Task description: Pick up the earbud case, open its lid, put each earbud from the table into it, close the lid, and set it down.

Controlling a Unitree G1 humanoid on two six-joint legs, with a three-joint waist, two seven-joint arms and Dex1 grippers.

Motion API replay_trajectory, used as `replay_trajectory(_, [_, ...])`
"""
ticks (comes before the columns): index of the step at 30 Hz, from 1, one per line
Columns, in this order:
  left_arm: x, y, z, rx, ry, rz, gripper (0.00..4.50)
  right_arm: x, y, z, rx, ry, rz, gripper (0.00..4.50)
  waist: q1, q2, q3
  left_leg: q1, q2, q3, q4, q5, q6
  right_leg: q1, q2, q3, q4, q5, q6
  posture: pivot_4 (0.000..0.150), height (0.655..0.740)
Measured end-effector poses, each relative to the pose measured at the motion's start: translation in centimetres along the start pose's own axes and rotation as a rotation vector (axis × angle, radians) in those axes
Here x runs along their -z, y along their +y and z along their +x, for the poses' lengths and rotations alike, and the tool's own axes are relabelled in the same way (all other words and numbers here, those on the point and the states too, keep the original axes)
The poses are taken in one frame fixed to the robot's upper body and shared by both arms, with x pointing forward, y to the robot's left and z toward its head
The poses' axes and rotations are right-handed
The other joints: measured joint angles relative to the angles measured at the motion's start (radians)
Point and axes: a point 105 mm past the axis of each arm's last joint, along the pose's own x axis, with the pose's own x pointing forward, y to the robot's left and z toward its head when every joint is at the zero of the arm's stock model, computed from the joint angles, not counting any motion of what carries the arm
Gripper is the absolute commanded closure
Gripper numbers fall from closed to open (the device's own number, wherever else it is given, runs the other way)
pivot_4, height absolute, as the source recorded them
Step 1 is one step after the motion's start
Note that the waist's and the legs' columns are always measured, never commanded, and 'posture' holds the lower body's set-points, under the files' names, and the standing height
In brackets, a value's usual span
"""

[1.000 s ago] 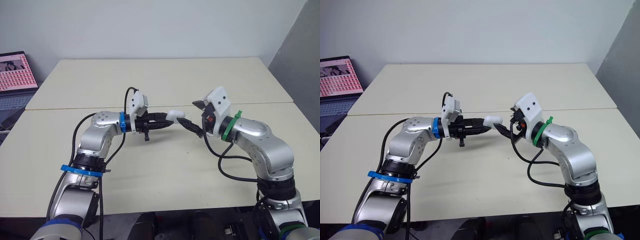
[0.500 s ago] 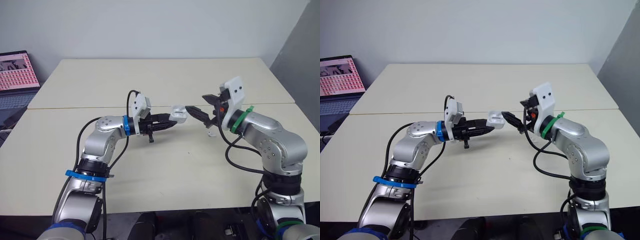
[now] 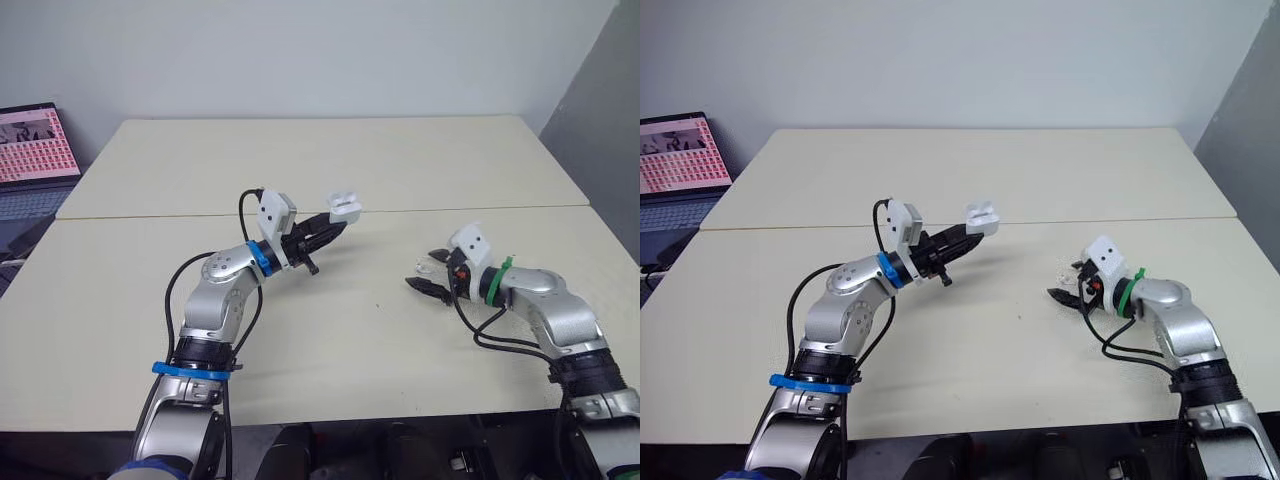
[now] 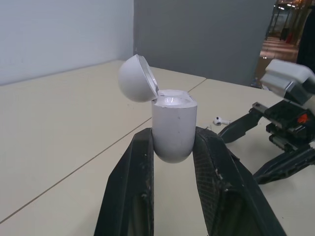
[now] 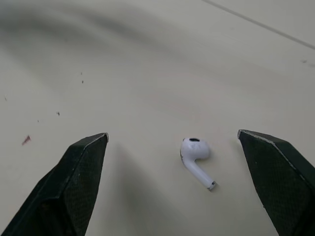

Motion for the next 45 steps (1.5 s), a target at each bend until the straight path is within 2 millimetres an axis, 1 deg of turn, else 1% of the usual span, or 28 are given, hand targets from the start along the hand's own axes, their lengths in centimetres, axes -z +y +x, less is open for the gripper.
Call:
replay_trajectory(4, [-0.2, -0.2, 0.0, 0.002, -0.002, 0.005, 3.71, 0.6, -1.3, 0.7, -0.012, 0.031, -0.039, 0.08, 0.001, 0.0, 0.0, 0.001, 0.0, 0.002, 0.0, 0.0, 0.0, 0.0, 0.0, 0.003, 0.0, 0.0, 0.0, 0.15, 0.74])
replay_trajectory(7, [0.1, -0.2, 0.0, -0.007, 0.008, -0.006, 3.71, 0.5, -1.9, 1.1, -0.013, 0.025, -0.048, 0.65, 0.0, 0.0, 0.0, 0.002, 0.0, 0.002, 0.0, 0.0, 0.0, 0.0, 0.0, 0.005, 0.0, 0.001, 0.001, 0.15, 0.74])
replay_trajectory(13, [0.3, -0.2, -0.2, -0.013, 0.014, -0.006, 3.71, 0.7, -1.9, 1.2, -0.038, 0.015, -0.053, 2.71, 0.001, 0.0, 0.0, 0.004, 0.0, 0.002, 0.0, 0.0, 0.0, 0.001, 0.0, 0.008, -0.001, 0.002, 0.003, 0.15, 0.74])
replay_trajectory(16, [0.4, -0.2, -0.3, -0.014, 0.015, -0.007, 3.71, 0.8, -1.7, 1.2, -0.048, 0.014, -0.052, 3.84, 0.003, 0.0, 0.0, 0.004, 0.0, 0.003, 0.0, 0.0, 0.0, 0.001, 0.0, 0.009, -0.001, 0.002, 0.004, 0.15, 0.74])
replay_trajectory(17, [0.4, -0.2, -0.3, -0.014, 0.015, -0.007, 3.71, 0.8, -1.6, 1.2, -0.049, 0.014, -0.051, 4.1, 0.003, 0.0, 0.0, 0.004, 0.0, 0.003, 0.0, 0.0, 0.0, 0.001, 0.0, 0.009, -0.001, 0.002, 0.004, 0.15, 0.74])
replay_trajectory(21, [0.4, -0.3, -0.1, -0.023, 0.003, -0.011, 3.71, 0.9, -1.3, 0.6, -0.049, 0.025, -0.053, 4.1, 0.006, 0.0, 0.0, 0.004, 0.0, 0.003, 0.0, 0.0, 0.0, 0.001, 0.0, 0.01, -0.001, 0.002, 0.004, 0.15, 0.74])
replay_trajectory(23, [0.3, -0.4, 0.1, -0.027, -0.01, -0.014, 3.71, 1.3, -1.1, -0.4, -0.045, 0.051, -0.065, 4.1, 0.008, 0.0, 0.0, 0.004, -0.001, 0.003, 0.0, 0.0, 0.0, 0.001, 0.0, 0.01, -0.002, 0.002, 0.004, 0.15, 0.74])
replay_trajectory(25, [0.5, -0.5, 0.0, -0.035, -0.019, -0.014, 3.71, 1.8, -0.5, -2.1, -0.054, 0.101, -0.088, 4.1, 0.011, 0.0, 0.0, 0.004, -0.001, 0.003, 0.0, 0.0, 0.0, 0.001, -0.001, 0.01, -0.002, 0.002, 0.004, 0.15, 0.74])
replay_trajectory(28, [1.4, -0.7, -0.4, -0.058, -0.015, -0.025, 3.71, 3.0, 0.6, -5.4, -0.076, 0.221, -0.122, 4.1, 0.015, 0.0, 0.0, 0.003, -0.001, 0.003, 0.0, -0.001, 0.001, 0.001, -0.001, 0.01, -0.002, 0.002, 0.004, 0.15, 0.74])
replay_trajectory(31, [1.9, -1.2, -0.5, -0.058, -0.014, -0.032, 3.71, 4.3, 2.2, -8.4, -0.113, 0.352, -0.151, 4.1, 0.021, 0.0, 0.0, 0.004, 0.0, 0.004, 0.0, -0.001, 0.001, 0.001, -0.001, 0.01, -0.003, 0.002, 0.004, 0.15, 0.74])
replay_trajectory(33, [1.9, -1.2, -0.5, -0.065, -0.014, -0.033, 3.71, 4.7, 2.8, -9.6, -0.124, 0.409, -0.163, 4.1, 0.022, 0.0, 0.0, 0.004, 0.0, 0.004, 0.0, -0.001, 0.001, 0.001, -0.001, 0.011, -0.003, 0.001, 0.005, 0.15, 0.74])
replay_trajectory(37, [1.9, -1.1, -0.5, -0.07, -0.016, -0.031, 3.71, 5.2, 3.0, -10.8, -0.137, 0.469, -0.197, 4.1, 0.029, 0.0, 0.0, 0.004, 0.0, 0.005, 0.0, -0.001, 0.001, 0.002, -0.001, 0.011, -0.003, 0.001, 0.006, 0.15, 0.74])
replay_trajectory(39, [1.9, -1.1, -0.5, -0.071, -0.015, -0.03, 3.71, 5.4, 2.7, -11.3, -0.137, 0.493, -0.208, 3.36, 0.032, 0.0, 0.0, 0.004, 0.0, 0.005, 0.001, -0.001, 0.001, 0.002, -0.001, 0.011, -0.004, 0.001, 0.006, 0.15, 0.74])
replay_trajectory(40, [1.9, -1.1, -0.6, -0.071, -0.015, -0.029, 3.71, 5.5, 2.5, -11.5, -0.133, 0.5, -0.21, 3.12, 0.033, -0.001, 0.0, 0.004, 0.0, 0.005, 0.001, -0.001, 0.001, 0.002, -0.001, 0.011, -0.005, 0.002, 0.006, 0.15, 0.74])
replay_trajectory(43, [1.9, -1.1, -0.6, -0.072, -0.013, -0.027, 3.71, 5.6, 1.9, -11.9, -0.114, 0.516, -0.218, 2.13, 0.034, -0.001, 0.0, 0.004, 0.0, 0.005, 0.001, -0.001, 0.001, 0.003, -0.001, 0.011, -0.005, 0.002, 0.006, 0.15, 0.74])
replay_trajectory(45, [1.9, -1.0, -0.8, -0.074, -0.009, -0.025, 3.71, 5.7, 1.7, -12.3, -0.109, 0.536, -0.223, 2.13, 0.034, -0.001, 0.0, 0.004, 0.0, 0.005, 0.001, -0.001, 0.001, 0.003, -0.001, 0.011, -0.006, 0.002, 0.006, 0.15, 0.74])
